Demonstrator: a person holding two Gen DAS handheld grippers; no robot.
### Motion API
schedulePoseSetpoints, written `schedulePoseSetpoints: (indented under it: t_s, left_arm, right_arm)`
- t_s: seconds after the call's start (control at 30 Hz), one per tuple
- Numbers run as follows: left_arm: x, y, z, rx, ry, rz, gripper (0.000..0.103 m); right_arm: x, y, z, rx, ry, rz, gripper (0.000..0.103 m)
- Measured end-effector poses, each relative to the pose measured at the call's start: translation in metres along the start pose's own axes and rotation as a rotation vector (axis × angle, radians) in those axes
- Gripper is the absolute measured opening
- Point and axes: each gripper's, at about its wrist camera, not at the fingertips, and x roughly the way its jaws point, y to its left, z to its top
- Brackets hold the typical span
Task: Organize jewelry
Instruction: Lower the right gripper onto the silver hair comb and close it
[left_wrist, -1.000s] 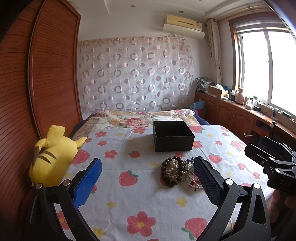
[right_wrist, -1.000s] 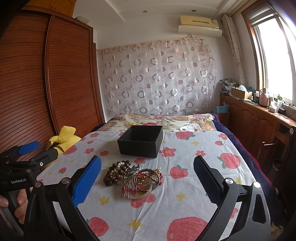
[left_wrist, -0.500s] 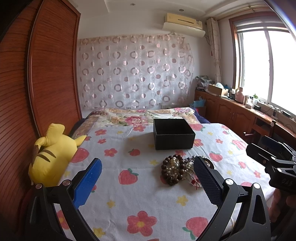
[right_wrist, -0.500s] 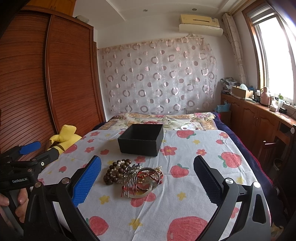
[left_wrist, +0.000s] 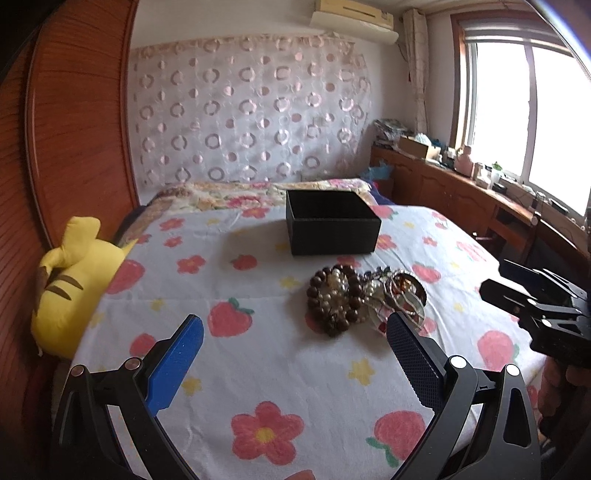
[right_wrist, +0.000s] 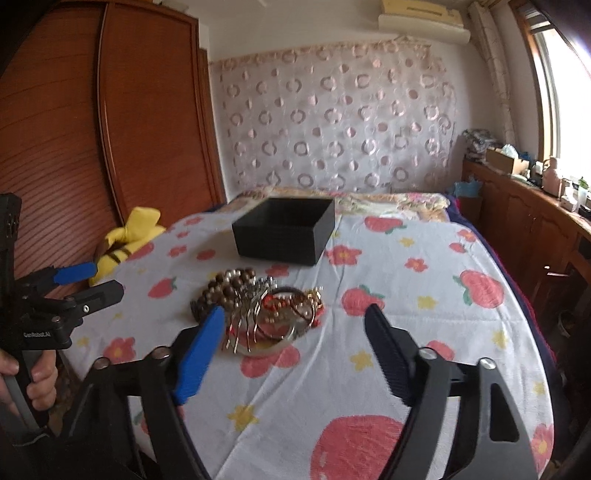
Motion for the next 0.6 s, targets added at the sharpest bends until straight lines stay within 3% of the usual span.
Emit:
schedulePoseSetpoints:
  t_s: [0.07,0.23,0.4,0.6]
  left_arm:
    - [0.005,0.001,-0.002,0.001,0.017,-0.009,0.096]
    - [0.017,0.005,-0.007,-0.007,0.056,-0.029,0.096]
    - [0.024,0.009,-0.012,-0.019,0.082,-0.036,0.096]
    - [0.026,0.016,-0.014,-0.035,0.088,-0.028,0.096]
  right_arm:
    - [0.009,-0.001,0.0,-0.005,0.028,0.026,0.065]
    - [0.032,0.005,0.002,-0.03,0.092,0.106,0.05]
    - [0.059,0.017,0.004,-0.063,0.166,0.155,0.047]
    - [0.079,0.031,0.001,-0.128,0.226,0.133,0.041]
